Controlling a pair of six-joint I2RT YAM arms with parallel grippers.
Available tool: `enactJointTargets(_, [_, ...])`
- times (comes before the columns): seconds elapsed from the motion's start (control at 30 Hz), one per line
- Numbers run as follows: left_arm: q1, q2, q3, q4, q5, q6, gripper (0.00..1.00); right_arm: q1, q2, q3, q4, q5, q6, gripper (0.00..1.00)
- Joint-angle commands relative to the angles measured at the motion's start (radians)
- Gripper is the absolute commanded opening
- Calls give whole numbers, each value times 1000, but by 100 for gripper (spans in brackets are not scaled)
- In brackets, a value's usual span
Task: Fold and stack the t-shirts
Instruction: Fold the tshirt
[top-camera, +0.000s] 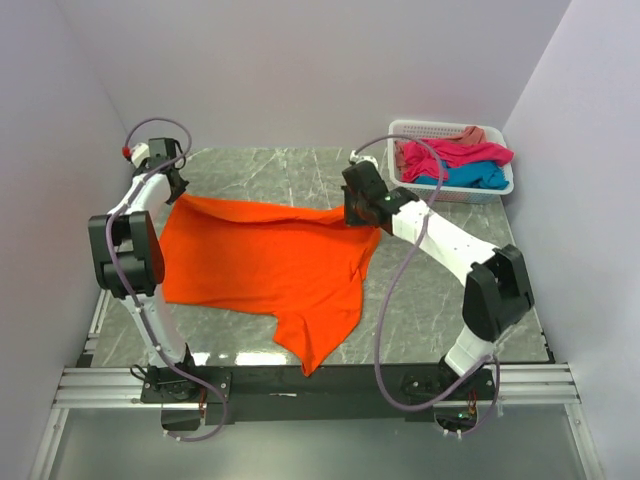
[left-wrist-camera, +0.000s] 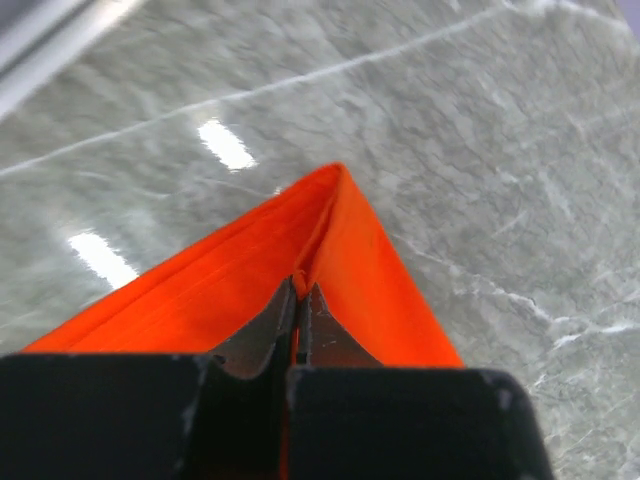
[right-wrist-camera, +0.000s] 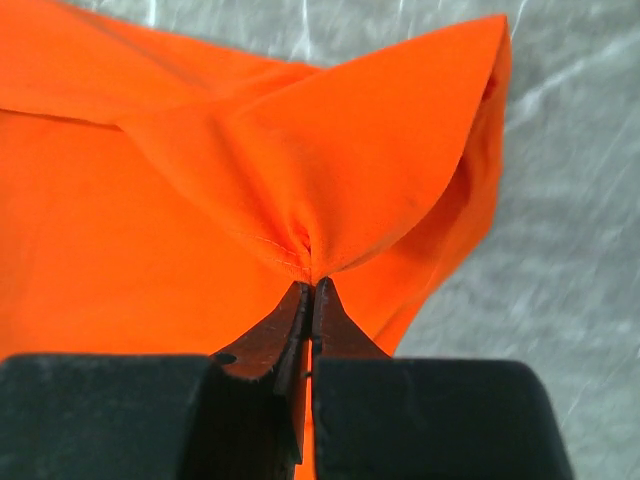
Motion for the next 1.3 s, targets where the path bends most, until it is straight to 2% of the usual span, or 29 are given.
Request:
enactJointTargets(0.0, [24, -64, -14, -68, -69, -40, 1, 32, -56, -60, -43, 69, 91, 0])
enactJointTargets(0.13, [41, -91, -56, -65, -25, -28, 1, 69, -97, -101, -64, 107, 127, 0])
enactJointTargets(0.23, [42, -94, -68, -91, -42, -29, 1, 89, -129, -143, -70, 108, 154, 0])
enactJointTargets(0.37, [42, -113, -114, -86, -49, -32, 1, 103, -163, -224, -52, 68, 193, 0])
enactJointTargets(0.43, [42, -121, -143, -82, -49, -31, 4, 111, -177, -252, -50, 42, 203, 1])
enactJointTargets(0.47, [45, -125, -146, -101, -58, -41, 11, 120, -183, -265, -49, 34, 214, 6])
enactJointTargets(0.53, [48, -130, -148, -122, -78, -51, 18, 129, -204, -313, -26, -26, 213, 10])
enactJointTargets(0.63, [54, -140, -128, -164, -103, -62, 46, 131, -243, -374, 31, -131, 179, 41])
enactJointTargets(0.67, [55, -144, -119, -183, -115, -72, 63, 129, -252, -385, 34, -138, 168, 45])
enactJointTargets(0.73, [55, -154, -91, -226, -134, -83, 76, 121, -272, -381, 23, -118, 164, 51])
enactJointTargets(0.8, [56, -177, -73, -234, -118, -81, 97, 95, -280, -365, 20, -104, 162, 58])
enactJointTargets(0.87, [55, -196, -63, -220, -68, -65, 99, 68, -281, -350, 46, -133, 153, 64])
enactJointTargets(1.0, [51, -188, -53, -151, 65, -29, 99, -15, -229, -303, 123, -204, 150, 69])
enactJointTargets(1.13, [45, -104, -54, -80, 233, 7, 99, -66, -58, -200, 155, -267, 133, 71])
enactJointTargets(1.27, [45, -21, -40, -60, 293, 18, 99, -93, 105, -48, 117, -233, 130, 71])
